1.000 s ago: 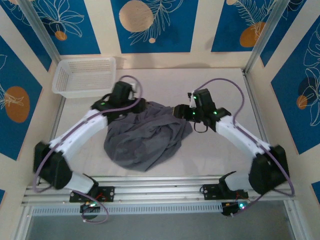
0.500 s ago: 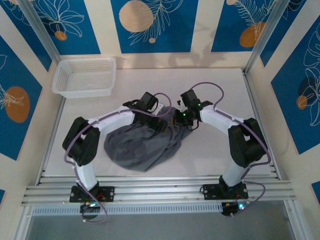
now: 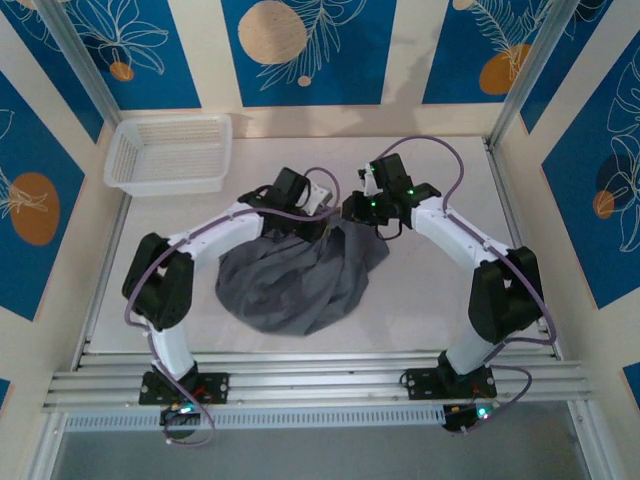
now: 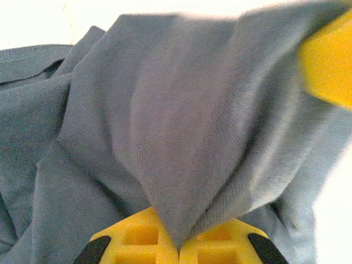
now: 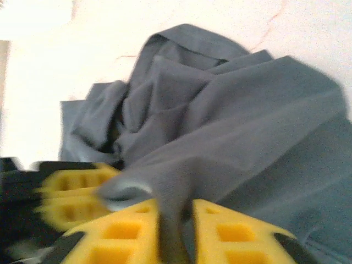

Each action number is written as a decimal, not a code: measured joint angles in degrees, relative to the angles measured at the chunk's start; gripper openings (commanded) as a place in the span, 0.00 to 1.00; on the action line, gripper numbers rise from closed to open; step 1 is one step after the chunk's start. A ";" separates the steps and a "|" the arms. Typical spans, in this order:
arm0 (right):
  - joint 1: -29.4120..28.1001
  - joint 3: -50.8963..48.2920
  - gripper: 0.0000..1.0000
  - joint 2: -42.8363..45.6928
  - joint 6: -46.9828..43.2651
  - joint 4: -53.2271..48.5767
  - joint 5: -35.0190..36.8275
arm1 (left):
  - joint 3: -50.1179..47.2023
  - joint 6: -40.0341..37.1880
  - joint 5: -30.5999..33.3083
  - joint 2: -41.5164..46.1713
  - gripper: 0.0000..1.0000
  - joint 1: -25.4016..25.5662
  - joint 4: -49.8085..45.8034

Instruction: Fold the inside-out t-shirt

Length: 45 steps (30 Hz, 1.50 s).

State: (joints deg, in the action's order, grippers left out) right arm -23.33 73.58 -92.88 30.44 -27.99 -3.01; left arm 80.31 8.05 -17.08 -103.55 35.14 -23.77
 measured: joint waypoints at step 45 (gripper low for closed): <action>-7.23 -24.96 0.00 11.78 -15.04 30.56 1.90 | -0.74 6.95 -9.16 10.05 0.00 -6.25 -7.39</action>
State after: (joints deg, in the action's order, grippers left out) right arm -30.57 48.62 -81.10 15.40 2.57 -1.10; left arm 79.57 15.00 -26.24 -93.49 28.88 -31.16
